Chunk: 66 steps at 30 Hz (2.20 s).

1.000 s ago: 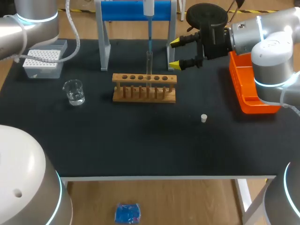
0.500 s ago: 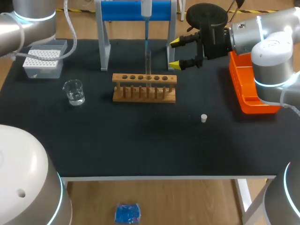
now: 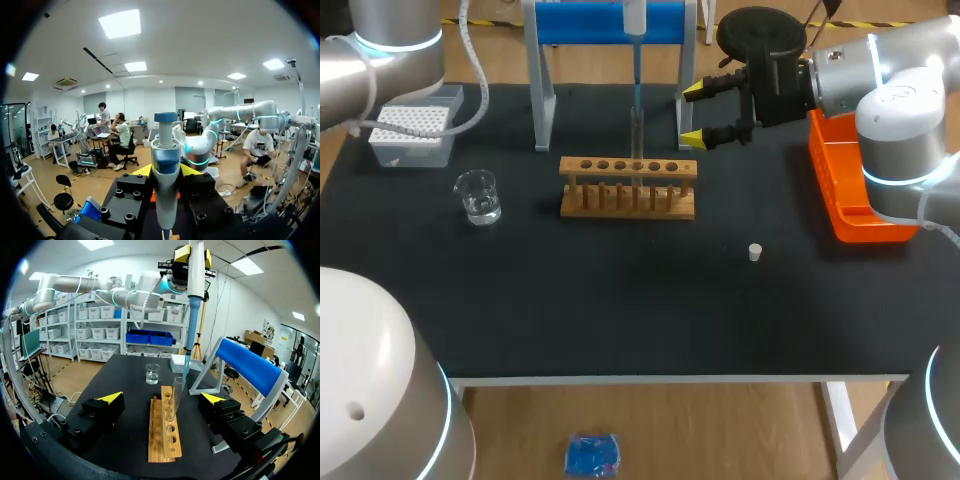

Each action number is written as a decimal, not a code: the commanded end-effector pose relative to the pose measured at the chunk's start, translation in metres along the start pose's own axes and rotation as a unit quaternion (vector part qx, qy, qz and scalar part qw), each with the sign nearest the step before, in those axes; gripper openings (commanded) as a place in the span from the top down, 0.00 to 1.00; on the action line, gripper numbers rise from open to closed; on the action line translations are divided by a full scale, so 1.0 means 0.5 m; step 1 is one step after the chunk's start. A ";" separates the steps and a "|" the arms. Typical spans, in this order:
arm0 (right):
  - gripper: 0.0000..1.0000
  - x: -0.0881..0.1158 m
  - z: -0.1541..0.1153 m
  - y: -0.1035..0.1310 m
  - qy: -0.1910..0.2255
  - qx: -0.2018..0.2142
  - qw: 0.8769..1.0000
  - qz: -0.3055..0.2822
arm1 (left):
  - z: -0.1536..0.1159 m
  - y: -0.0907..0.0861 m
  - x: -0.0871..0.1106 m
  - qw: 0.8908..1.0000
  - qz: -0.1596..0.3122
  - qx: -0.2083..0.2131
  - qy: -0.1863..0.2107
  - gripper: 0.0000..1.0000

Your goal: Invert the test tube, pick up the pipette, mount the tip to pipette, aspirate from beaker and dispense into the tube, eject the tip, return the pipette, and cap with the stopper.

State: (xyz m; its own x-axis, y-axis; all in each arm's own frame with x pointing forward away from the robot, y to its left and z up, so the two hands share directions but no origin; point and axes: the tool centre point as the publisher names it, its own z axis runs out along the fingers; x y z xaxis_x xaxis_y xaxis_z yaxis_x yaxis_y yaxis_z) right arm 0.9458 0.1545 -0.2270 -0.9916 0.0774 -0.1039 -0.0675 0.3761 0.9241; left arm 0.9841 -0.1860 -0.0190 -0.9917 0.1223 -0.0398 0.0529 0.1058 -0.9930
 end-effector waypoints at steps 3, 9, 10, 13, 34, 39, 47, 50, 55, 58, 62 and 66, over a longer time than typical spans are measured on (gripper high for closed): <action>0.00 0.000 0.001 -0.001 0.000 0.000 1.000 0.000 | 0.003 0.003 -0.005 1.000 0.004 0.007 0.007 1.00; 0.00 0.000 0.001 -0.001 0.000 0.000 1.000 0.000 | 0.007 0.003 0.000 1.000 0.001 0.006 0.010 1.00; 0.00 0.000 0.001 -0.001 0.000 0.000 1.000 0.000 | 0.008 0.003 0.001 1.000 0.001 0.006 0.010 1.00; 0.00 0.000 0.001 -0.001 0.000 0.000 1.000 0.000 | 0.010 0.005 0.004 1.000 -0.004 0.003 0.011 1.00; 0.00 0.000 0.001 -0.001 0.000 0.000 1.000 0.000 | 0.005 0.020 0.011 1.000 -0.015 -0.001 0.002 1.00; 0.00 0.000 0.001 -0.001 0.000 0.000 1.000 0.000 | 0.006 0.023 0.006 1.000 -0.014 0.000 0.003 1.00; 0.00 0.000 0.001 -0.001 0.000 0.000 1.000 0.000 | 0.011 0.034 -0.001 1.000 -0.017 0.003 0.007 1.00; 0.00 0.000 0.001 -0.001 0.000 0.000 1.000 0.000 | 0.010 0.038 -0.001 1.000 -0.018 0.005 0.007 1.00; 0.00 0.000 0.001 -0.001 0.000 0.000 1.000 0.000 | 0.010 0.043 -0.001 1.000 -0.023 0.003 0.005 1.00; 0.00 0.000 0.001 -0.001 0.000 0.000 1.000 0.000 | 0.009 0.047 0.000 1.000 -0.025 0.003 0.005 1.00; 0.00 0.000 0.001 -0.001 0.000 0.000 1.000 0.000 | 0.009 0.051 0.000 1.000 -0.027 0.003 0.003 1.00; 0.00 0.000 0.001 -0.001 0.000 0.000 1.000 0.000 | 0.009 0.054 -0.001 1.000 -0.027 0.004 0.003 1.00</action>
State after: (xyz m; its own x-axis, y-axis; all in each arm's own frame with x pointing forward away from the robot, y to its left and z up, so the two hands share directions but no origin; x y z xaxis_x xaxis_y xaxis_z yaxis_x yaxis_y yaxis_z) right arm 0.9458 0.1545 -0.2270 -0.9916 0.0773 -0.1039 -0.0675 0.3761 0.9241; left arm 0.9842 -0.1878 -0.0457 -0.9927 0.1199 0.0145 -0.0016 0.1068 -0.9943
